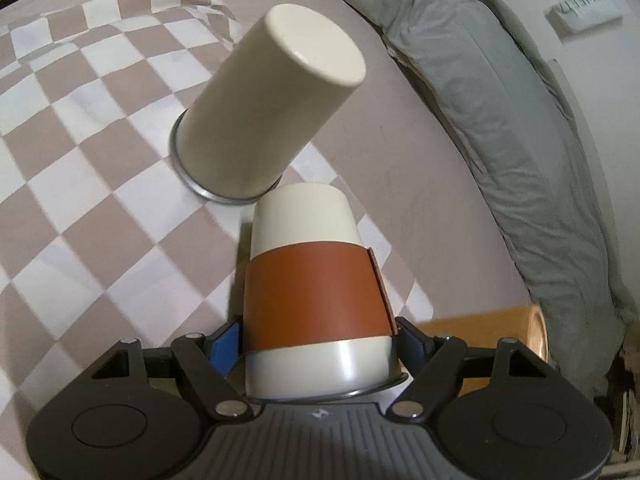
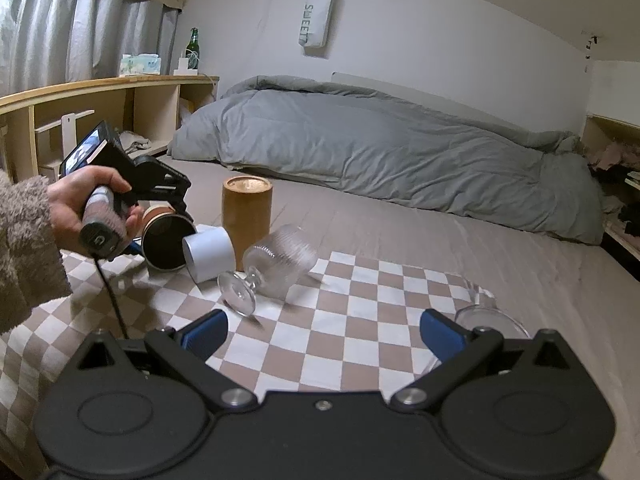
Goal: Flip cup upright
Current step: 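Lift the tumbler with the left gripper toward the right gripper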
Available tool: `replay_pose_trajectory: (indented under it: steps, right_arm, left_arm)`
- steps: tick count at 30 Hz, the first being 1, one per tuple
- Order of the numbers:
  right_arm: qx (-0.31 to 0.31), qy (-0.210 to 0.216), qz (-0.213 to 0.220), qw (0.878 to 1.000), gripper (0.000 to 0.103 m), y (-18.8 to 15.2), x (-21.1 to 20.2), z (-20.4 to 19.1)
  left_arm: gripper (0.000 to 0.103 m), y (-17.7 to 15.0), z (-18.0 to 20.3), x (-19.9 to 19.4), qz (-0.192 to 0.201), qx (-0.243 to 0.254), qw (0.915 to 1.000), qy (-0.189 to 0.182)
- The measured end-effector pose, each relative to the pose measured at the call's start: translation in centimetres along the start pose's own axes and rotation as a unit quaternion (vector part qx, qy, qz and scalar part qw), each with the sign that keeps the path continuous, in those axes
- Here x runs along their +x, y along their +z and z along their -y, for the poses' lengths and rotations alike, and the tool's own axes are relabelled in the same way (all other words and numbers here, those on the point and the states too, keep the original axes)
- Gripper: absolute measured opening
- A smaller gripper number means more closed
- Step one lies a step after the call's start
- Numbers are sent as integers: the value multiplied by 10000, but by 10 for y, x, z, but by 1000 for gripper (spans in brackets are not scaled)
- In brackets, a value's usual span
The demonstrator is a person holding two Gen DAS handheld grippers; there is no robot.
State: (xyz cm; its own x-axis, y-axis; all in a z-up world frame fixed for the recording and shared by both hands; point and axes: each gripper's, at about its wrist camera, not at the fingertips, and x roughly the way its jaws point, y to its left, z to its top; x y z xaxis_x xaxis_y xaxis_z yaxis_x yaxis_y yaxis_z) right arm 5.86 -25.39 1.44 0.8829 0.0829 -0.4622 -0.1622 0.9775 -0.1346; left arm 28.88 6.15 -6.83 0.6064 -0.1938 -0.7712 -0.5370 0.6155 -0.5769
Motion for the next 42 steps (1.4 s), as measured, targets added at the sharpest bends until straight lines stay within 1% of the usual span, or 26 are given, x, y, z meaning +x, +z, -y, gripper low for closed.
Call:
replay_pose_trajectory:
  steps: [5,9,13,15,19,23,25,27,30,33,37,39,41,42]
  right_arm:
    - [65,61,94,9999,103,2,-8,-1]
    - [94,81,167,9998,103,3,-14,-4]
    - [142,67,192,9997,103,2,-18,-5]
    - [185,66,184,9996,103,2,-20,-4]
    - [264,95,162,9995,103,2,-22,-4]
    - [375,162,135,9991,103,2,-23,-5]
    - [471,210,79,9986,103,1,-21,-5]
    - [600,292,-45,9978,103,-2,-17,-4]
    - [700,326,-190,9968,103,-6,-10,-6]
    - [757,358,-316,9960,103,-7,-1,-9]
    - [1062,664,-681,9898,103,-6,19,-15]
    - [1327,873,-915,9831,103,-5,33,-17]
    - [1656,1079,-1133,9737,103,-3,47,-18]
    - [1874,1214,-1250,9667,103,-1,55,-17]
  left_arm:
    - [78,-13,-15,-17,-180,266,9995,-45]
    - [78,-25,-22,-32,-241,657,9975,-56]
    - [78,-39,-30,-47,-369,1134,9928,-66]
    - [78,-48,-32,-54,-469,1426,9886,-80]
    - [78,-66,-35,-68,-693,1988,9775,-160]
    - [78,-86,-33,-76,-937,2543,9621,-306]
    - [78,-93,-33,-76,-1109,2766,9541,-314]
    - [78,-98,-34,-76,-1173,2974,9470,-317]
    - [78,-104,-29,-77,-1129,3465,9309,-250]
    - [78,-105,-26,-78,-1090,3669,9237,-187]
    - [79,-112,-22,-84,-789,4055,9106,-127]
    - [83,-113,-22,-89,-716,4135,9076,-136]
    - [89,-114,-25,-94,-697,4131,9077,-216]
    - [90,-115,-26,-97,-682,4164,9063,-240]
